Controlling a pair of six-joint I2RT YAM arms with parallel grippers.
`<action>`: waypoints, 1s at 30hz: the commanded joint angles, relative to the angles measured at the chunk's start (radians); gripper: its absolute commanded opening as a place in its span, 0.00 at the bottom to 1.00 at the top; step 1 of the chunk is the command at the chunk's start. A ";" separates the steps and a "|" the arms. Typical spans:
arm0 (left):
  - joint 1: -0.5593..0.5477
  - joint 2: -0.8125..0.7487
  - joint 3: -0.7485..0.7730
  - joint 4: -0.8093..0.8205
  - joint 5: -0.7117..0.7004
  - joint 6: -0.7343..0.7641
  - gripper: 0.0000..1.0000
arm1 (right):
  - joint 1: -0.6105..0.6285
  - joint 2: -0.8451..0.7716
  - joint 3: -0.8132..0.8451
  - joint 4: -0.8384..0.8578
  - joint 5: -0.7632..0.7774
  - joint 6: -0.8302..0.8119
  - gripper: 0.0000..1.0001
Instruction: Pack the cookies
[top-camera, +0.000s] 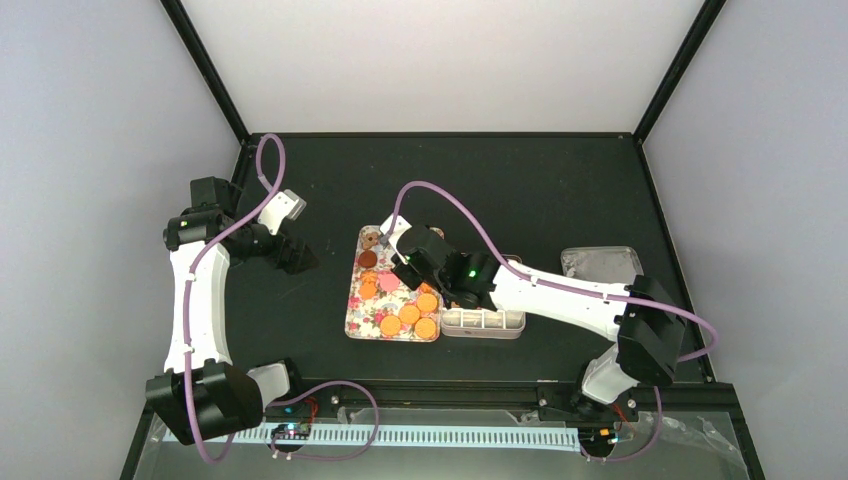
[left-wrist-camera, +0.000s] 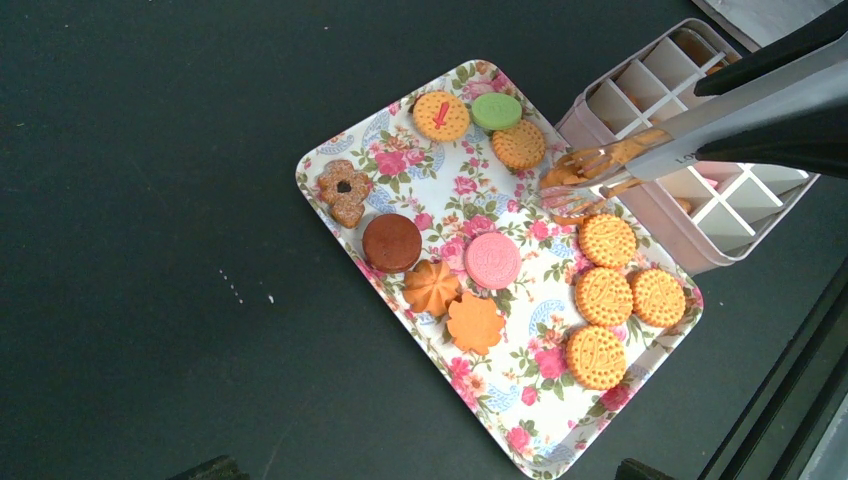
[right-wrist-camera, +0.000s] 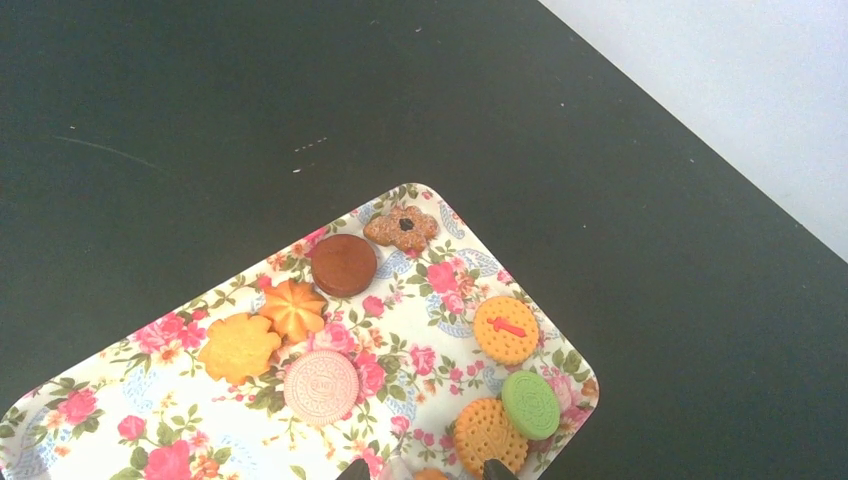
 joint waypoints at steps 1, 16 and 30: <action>0.006 -0.011 0.032 -0.008 0.004 0.005 0.99 | 0.003 -0.039 0.048 -0.005 0.022 -0.025 0.27; 0.006 -0.007 0.028 -0.007 0.011 0.006 0.99 | 0.003 -0.019 0.055 -0.020 0.001 -0.023 0.28; 0.007 -0.011 0.036 -0.011 0.003 0.007 0.99 | -0.001 0.041 0.012 0.011 -0.037 0.007 0.29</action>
